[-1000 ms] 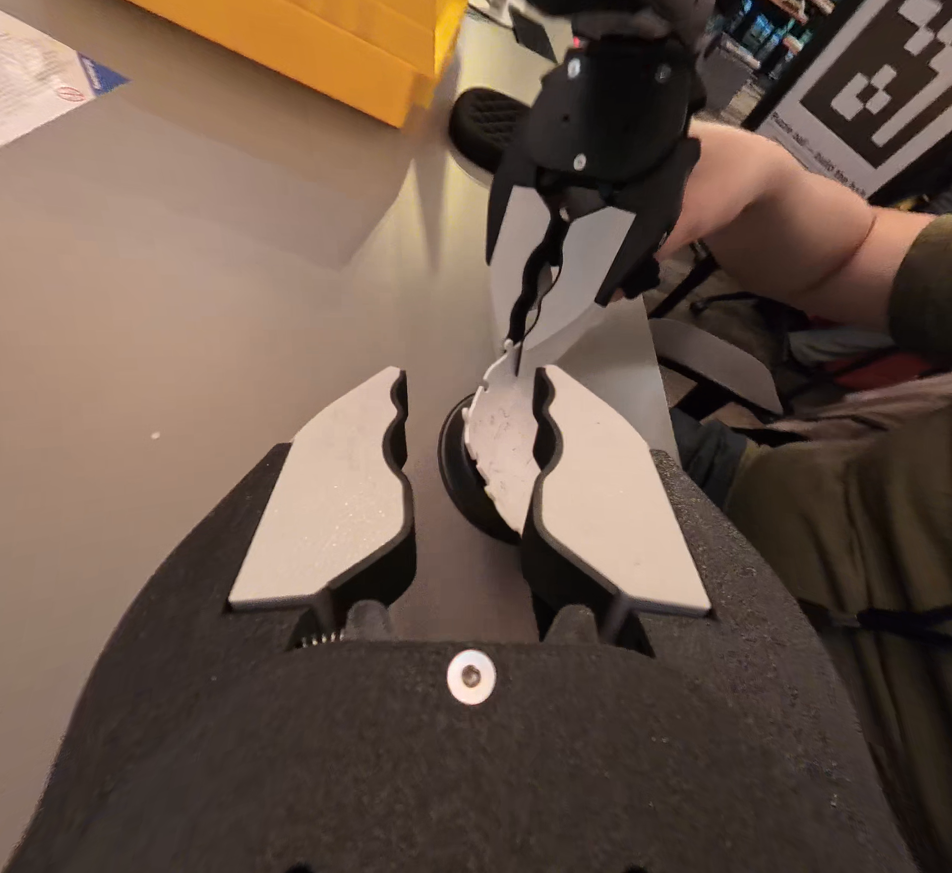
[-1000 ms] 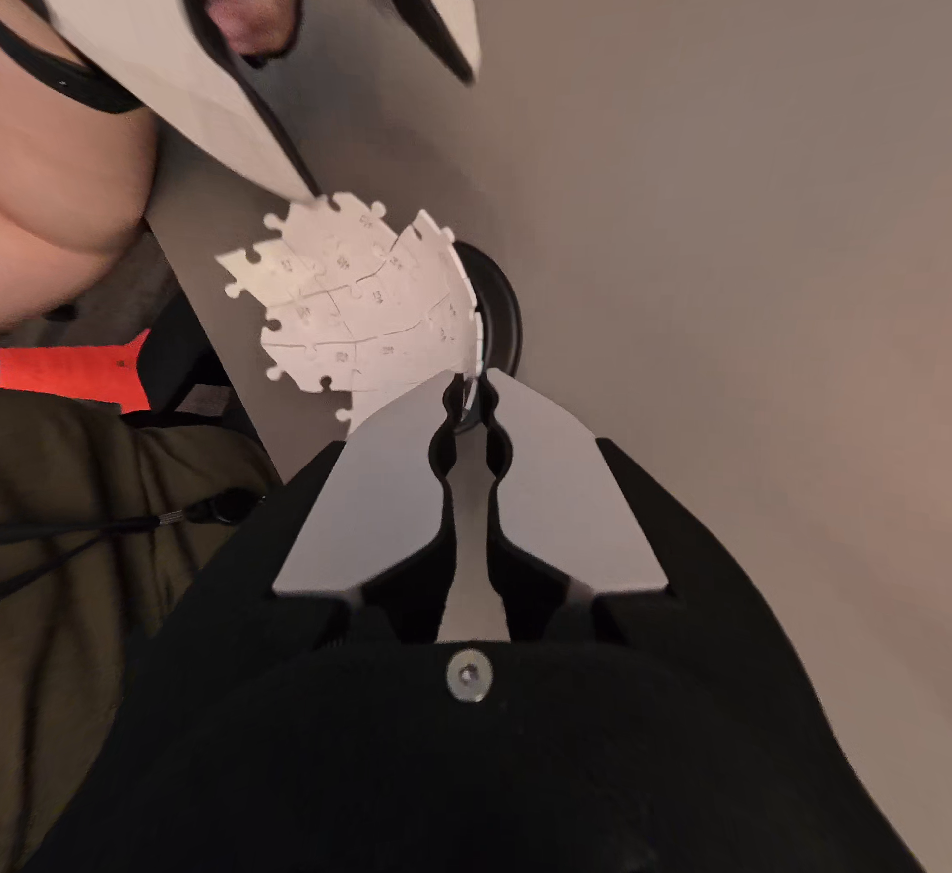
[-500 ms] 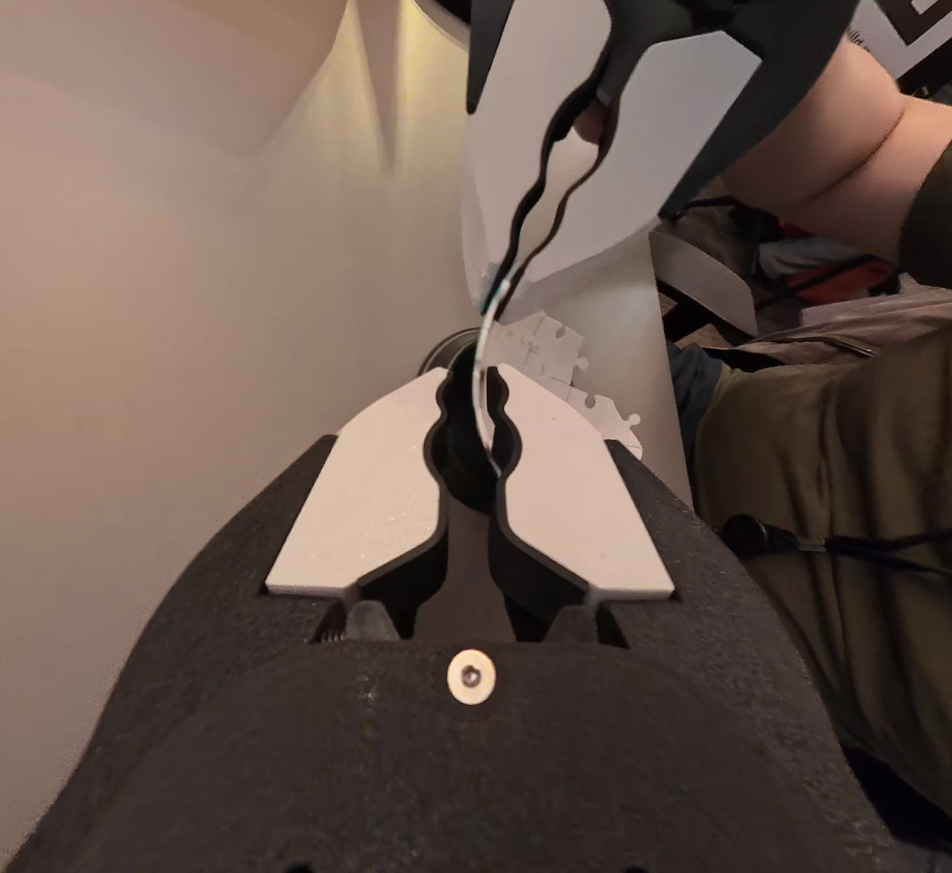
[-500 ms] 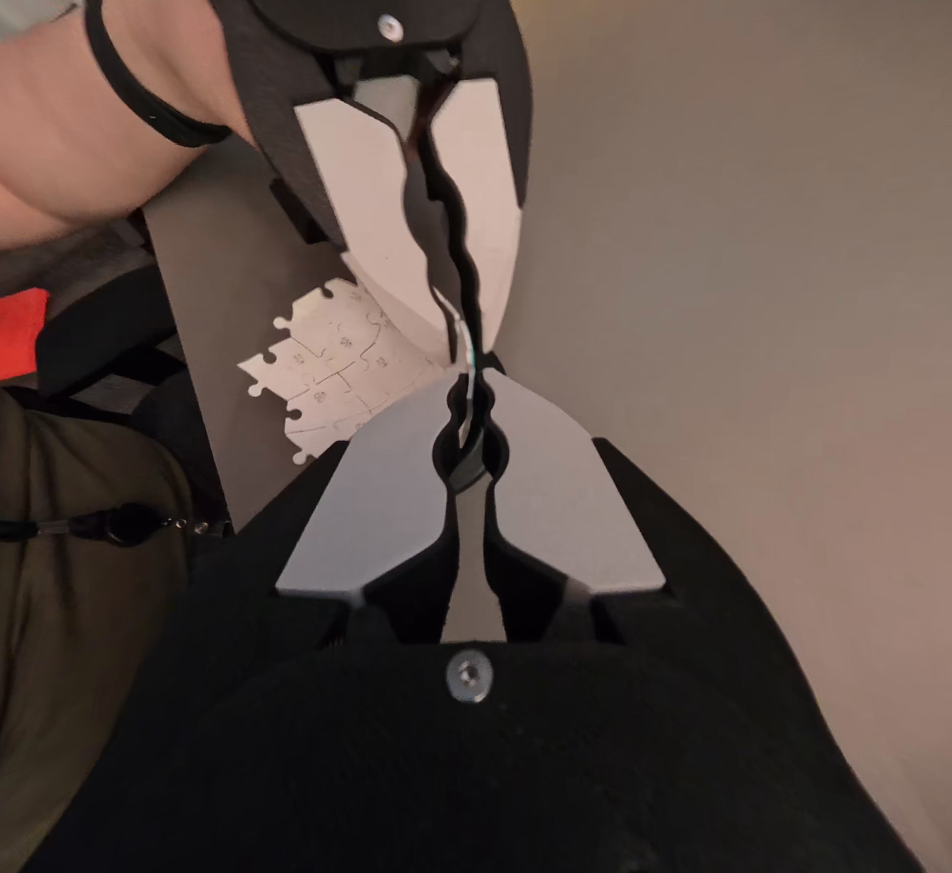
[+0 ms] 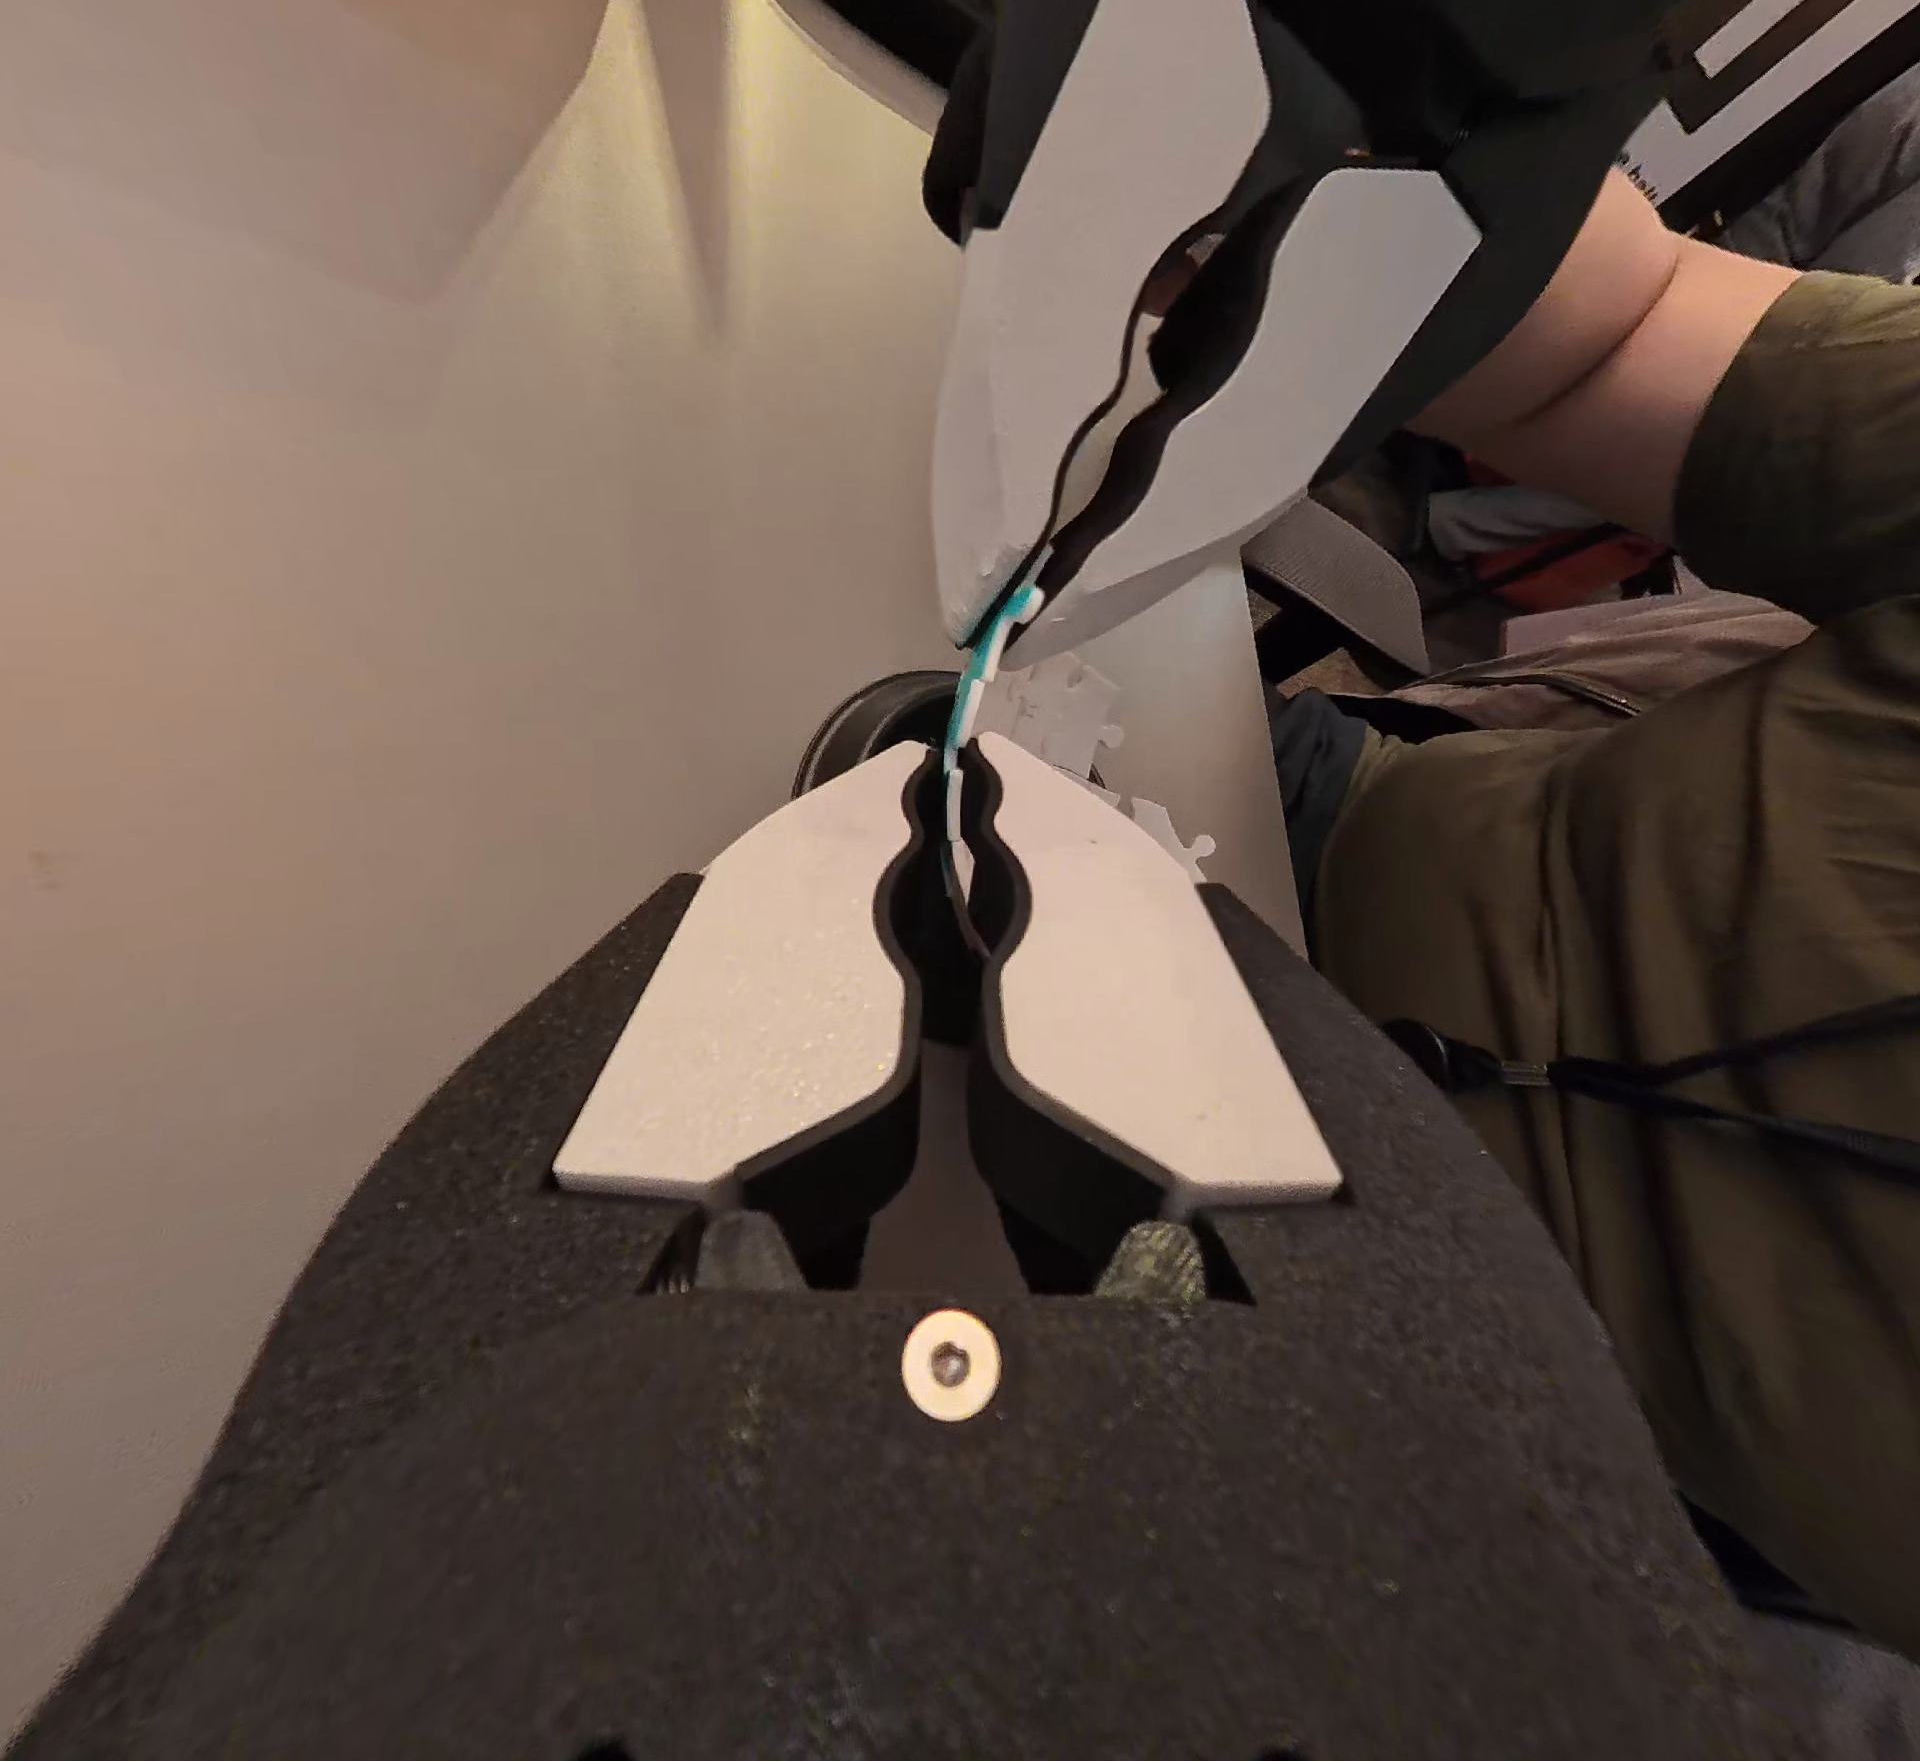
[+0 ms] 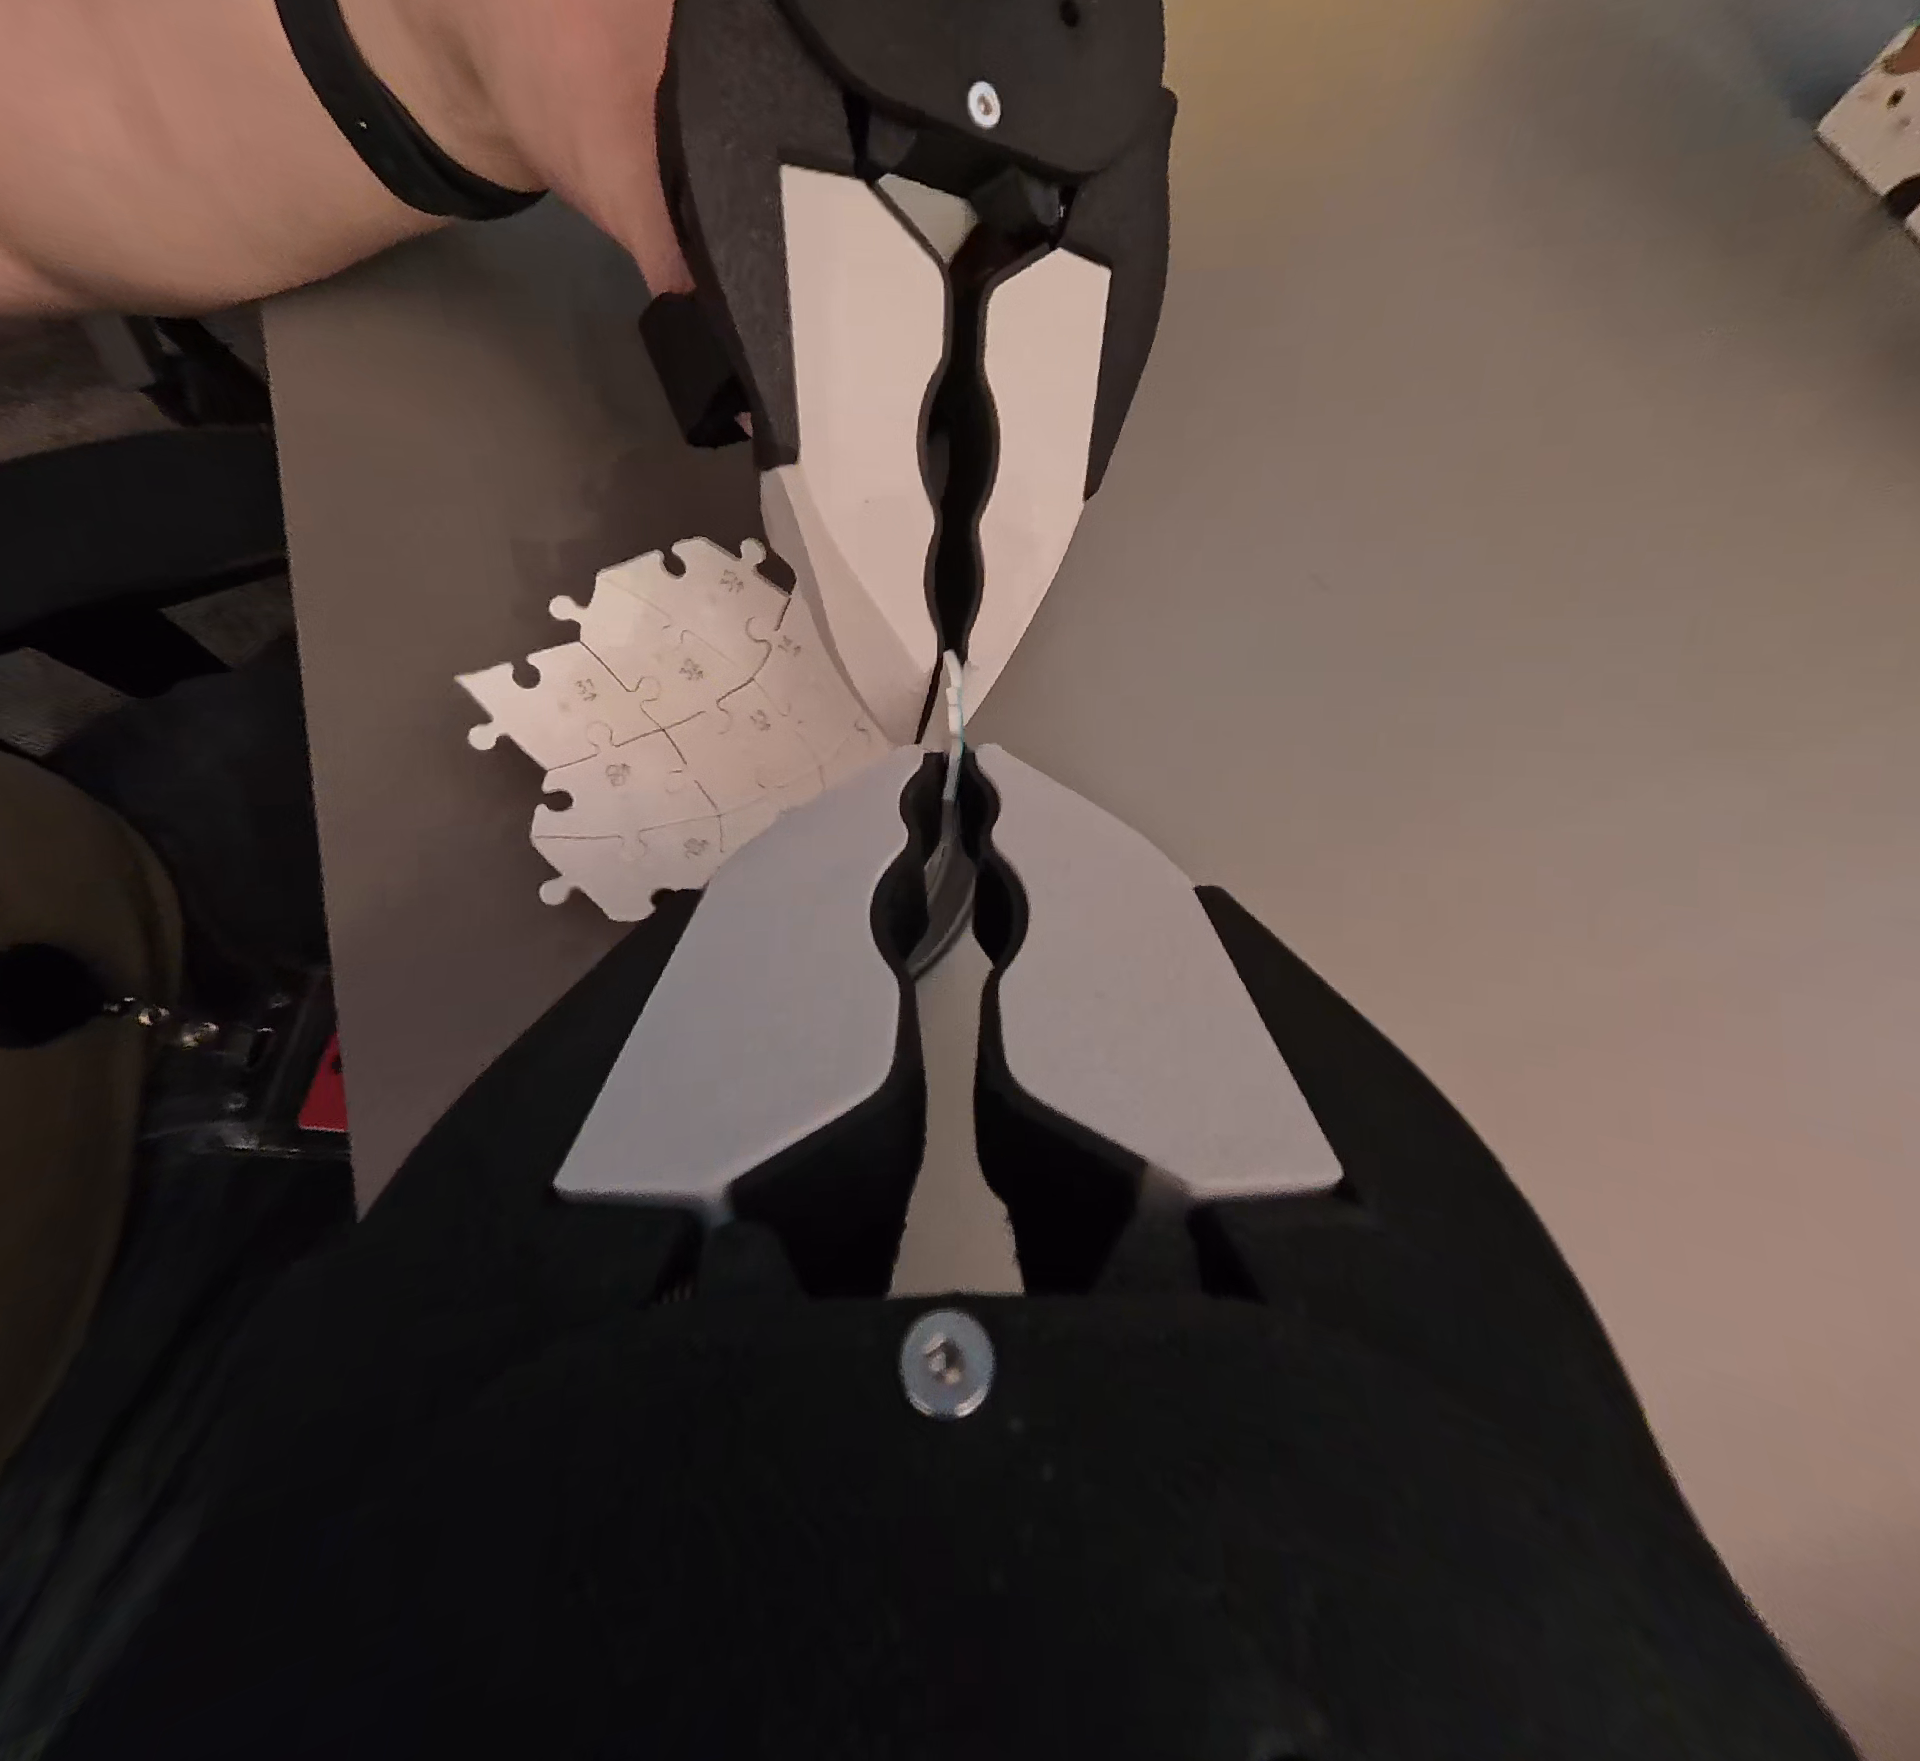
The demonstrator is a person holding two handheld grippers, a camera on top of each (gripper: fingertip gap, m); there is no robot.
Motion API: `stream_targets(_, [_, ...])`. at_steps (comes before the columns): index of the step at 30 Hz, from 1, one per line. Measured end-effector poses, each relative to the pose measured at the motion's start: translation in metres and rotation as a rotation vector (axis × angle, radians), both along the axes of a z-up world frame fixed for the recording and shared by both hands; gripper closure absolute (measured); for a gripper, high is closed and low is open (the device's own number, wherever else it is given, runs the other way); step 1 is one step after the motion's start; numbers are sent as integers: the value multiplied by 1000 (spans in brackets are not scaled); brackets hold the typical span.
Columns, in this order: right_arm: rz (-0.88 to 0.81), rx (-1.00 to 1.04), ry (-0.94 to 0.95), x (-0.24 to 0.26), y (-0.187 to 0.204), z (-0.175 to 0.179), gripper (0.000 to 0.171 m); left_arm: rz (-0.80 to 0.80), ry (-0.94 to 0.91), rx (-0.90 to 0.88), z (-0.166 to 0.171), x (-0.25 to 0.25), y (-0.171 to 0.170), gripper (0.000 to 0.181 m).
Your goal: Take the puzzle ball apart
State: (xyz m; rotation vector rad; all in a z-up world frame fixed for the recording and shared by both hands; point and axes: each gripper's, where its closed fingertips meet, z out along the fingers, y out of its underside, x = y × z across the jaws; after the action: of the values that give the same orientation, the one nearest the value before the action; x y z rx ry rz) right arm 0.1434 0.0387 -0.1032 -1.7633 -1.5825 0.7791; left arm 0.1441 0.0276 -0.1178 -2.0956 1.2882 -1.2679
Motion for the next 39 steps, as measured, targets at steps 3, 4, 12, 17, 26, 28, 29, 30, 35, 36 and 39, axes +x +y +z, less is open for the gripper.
stream_targets(3, [-32,-86,17,0,0,-4,168,-6,27,28,-3,0,0,178])
stream_targets(4, [-53,-157,34,0,2,-3,168,-9,33,62,-3,0,1,179])
stream_targets(12, [-159,-412,30,9,19,-20,168,-104,-58,131,15,6,-14,179])
stream_targets(17, [-151,-406,87,9,21,-17,168,1,-13,170,14,-1,2,179])
stream_targets(26, [-789,71,-48,204,186,81,168,64,41,77,-10,-7,16,178])
stream_targets(28, [-859,-169,-87,249,213,51,168,76,29,63,-10,-7,18,169])
stream_targets(29, [-886,-235,-91,264,222,36,168,80,18,64,-8,-7,19,166])
stream_targets(30, [-911,-263,-115,276,227,22,168,81,7,68,-5,-7,19,167])
stream_targets(35, [-1009,-156,-204,304,237,3,146,75,0,74,-2,-9,18,166])
stream_targets(36, [-1042,-104,-203,308,237,13,146,77,3,68,-3,-9,18,164])
stream_targets(39, [-1140,245,-165,302,217,79,150,64,29,47,-12,-6,17,159])
